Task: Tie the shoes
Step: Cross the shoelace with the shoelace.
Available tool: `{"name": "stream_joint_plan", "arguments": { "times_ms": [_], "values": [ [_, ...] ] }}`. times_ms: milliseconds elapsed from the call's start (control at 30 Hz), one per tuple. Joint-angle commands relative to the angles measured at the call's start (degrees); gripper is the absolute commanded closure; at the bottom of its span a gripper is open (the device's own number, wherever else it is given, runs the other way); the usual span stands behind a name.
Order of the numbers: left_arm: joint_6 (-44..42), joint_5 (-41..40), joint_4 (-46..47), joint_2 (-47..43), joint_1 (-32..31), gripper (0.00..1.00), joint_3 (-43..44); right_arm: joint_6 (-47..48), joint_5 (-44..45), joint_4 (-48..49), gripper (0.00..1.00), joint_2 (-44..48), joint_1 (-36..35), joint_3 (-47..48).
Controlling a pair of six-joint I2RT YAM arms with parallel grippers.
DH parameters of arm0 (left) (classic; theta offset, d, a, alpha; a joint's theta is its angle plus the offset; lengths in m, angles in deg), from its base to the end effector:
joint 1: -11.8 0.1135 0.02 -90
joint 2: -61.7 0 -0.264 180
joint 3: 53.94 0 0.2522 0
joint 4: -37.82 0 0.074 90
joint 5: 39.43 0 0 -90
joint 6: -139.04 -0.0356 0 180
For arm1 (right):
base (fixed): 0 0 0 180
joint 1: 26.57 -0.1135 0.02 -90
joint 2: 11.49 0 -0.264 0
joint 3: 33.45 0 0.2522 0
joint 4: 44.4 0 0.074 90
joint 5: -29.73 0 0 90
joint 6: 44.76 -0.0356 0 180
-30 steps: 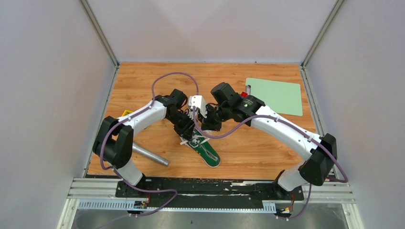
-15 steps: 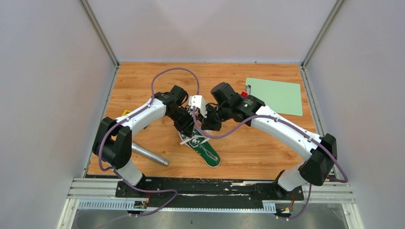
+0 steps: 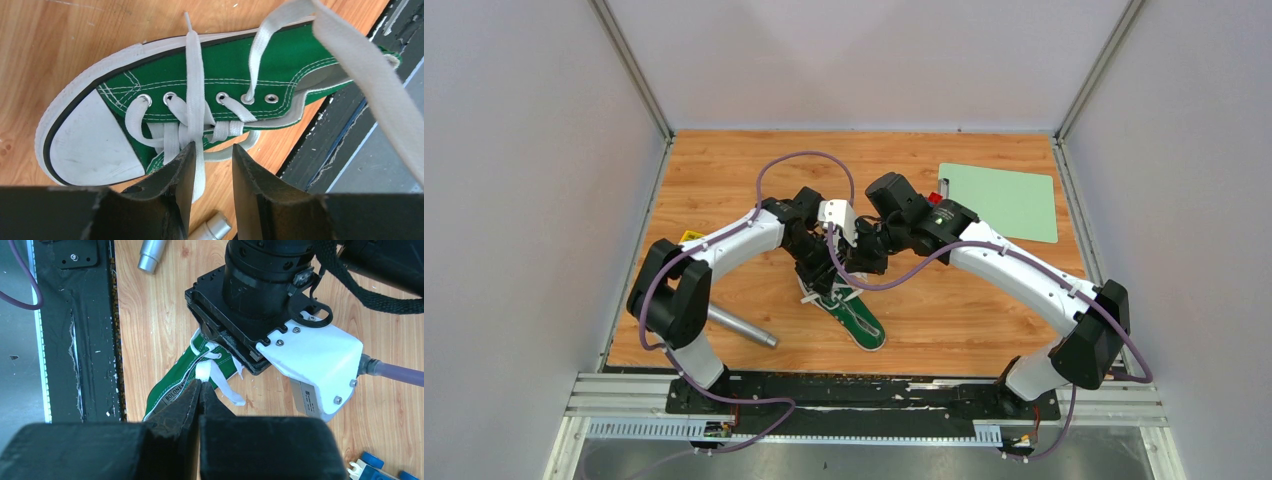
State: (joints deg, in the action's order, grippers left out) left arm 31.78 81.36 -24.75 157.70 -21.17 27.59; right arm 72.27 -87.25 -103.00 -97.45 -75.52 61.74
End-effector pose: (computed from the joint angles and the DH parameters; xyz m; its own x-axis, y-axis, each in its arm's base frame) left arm 0.2546 -0.1868 0.2111 -0.6135 0.7018 -0.3622 0.7810 0.4712 -0.4098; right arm 0.1974 0.2513 0.3371 -0.0504 -0.6745 -0.7365 -0.9980 0.0628 0.0108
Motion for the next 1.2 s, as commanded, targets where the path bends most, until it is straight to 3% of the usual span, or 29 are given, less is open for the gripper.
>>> {"name": "stream_joint_plan", "arguments": {
  "times_ms": [0,233,467,600,800,900,967,1167],
  "values": [
    [-0.6,-1.3,0.8,1.3,-0.2,0.61,1.9,-0.8,0.0,2.3,1.0,1.7,-0.2,1.0],
    [-0.4,-6.4,1.3,1.2,-0.4,0.67,2.6,-1.0,-0.1,2.5,1.0,1.7,-0.2,0.7],
    [-0.9,-6.4,1.5,0.1,-0.6,0.63,1.5,-1.1,-0.2,2.7,1.0,1.6,-0.2,0.7],
    [-1.6,-4.9,0.9,0.4,-1.1,0.71,1.4,-1.1,0.1,2.7,1.0,1.6,-0.2,0.7],
    [-3.4,-5.8,-2.6,-0.3,-1.1,1.0,4.6,-1.0,0.4,2.6,1.0,2.1,-0.2,0.1],
    [-4.3,-4.8,-4.2,-1.2,-0.6,1.0,7.3,-0.8,0.3,2.6,1.0,2.4,-0.2,0.2],
    [-4.3,-2.2,-5.0,-1.3,0.6,1.0,8.4,-0.7,-0.4,1.9,1.0,2.7,-0.2,0.7],
    [-5.6,16.8,-8.0,0.0,5.7,1.0,9.6,1.2,-4.2,0.1,1.0,4.2,-0.2,0.2]
  ]
}}
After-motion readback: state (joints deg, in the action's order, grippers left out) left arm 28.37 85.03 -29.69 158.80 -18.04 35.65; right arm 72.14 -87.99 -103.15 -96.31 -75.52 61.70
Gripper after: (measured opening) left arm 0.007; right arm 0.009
